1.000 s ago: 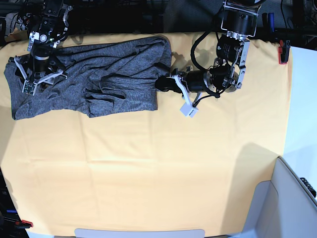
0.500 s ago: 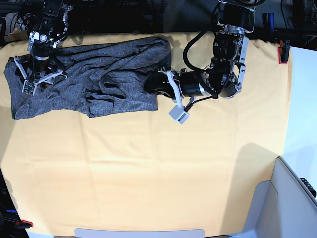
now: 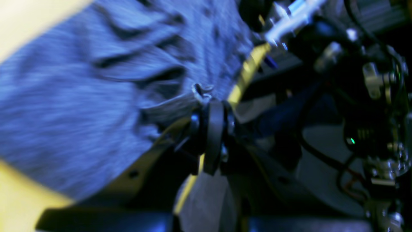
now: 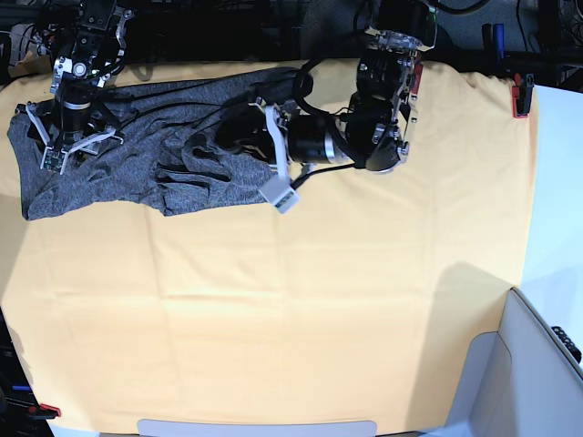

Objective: Fold the T-shirt properly
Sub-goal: 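Push the left gripper further over the shirt toward the right gripper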

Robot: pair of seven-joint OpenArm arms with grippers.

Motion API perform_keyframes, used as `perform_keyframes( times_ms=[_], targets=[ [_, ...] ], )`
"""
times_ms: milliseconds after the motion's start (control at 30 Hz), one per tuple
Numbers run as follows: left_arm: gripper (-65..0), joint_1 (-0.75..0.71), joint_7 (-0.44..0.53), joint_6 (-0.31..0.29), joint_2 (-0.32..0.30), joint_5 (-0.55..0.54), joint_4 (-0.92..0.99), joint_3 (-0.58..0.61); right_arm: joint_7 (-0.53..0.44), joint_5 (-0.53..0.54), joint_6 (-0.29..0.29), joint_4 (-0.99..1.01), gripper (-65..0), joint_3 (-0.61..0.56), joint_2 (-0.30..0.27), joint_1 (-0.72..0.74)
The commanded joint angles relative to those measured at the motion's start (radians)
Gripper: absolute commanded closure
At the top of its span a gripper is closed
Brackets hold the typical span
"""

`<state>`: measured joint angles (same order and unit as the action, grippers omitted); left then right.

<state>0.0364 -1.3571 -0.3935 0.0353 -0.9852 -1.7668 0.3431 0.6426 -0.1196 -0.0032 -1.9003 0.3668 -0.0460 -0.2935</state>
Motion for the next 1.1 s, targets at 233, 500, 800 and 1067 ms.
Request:
perform_keyframes(
  times_ms=[233,500,800,1067],
  targets=[
    [-1.0,0.067,0.152,-0.003,0.012,-0.024,-0.017,0.189,-0.023,-0.005,-0.007,-0.015,-30.9,0.002,-0.007,0.001],
    [-1.0,0.09,0.215,-0.003,0.019,-0.022,-0.014,0.236,-0.027,-0.005,-0.007,0.011,-30.9,0.002,-0.007,0.001],
    [-1.9,0.092,0.215,-0.003,0.019,-0.024,0.043,0.236,-0.027,-0.005,-0.007,0.012,-30.9,0.001,-0.007,0.007],
    [-23.3,0.089,0.216,-0.005,0.019,-0.027,0.04,0.287,-0.027,-0.005,-0.007,0.035,-30.9,-0.025,-0.007,0.01]
  ],
)
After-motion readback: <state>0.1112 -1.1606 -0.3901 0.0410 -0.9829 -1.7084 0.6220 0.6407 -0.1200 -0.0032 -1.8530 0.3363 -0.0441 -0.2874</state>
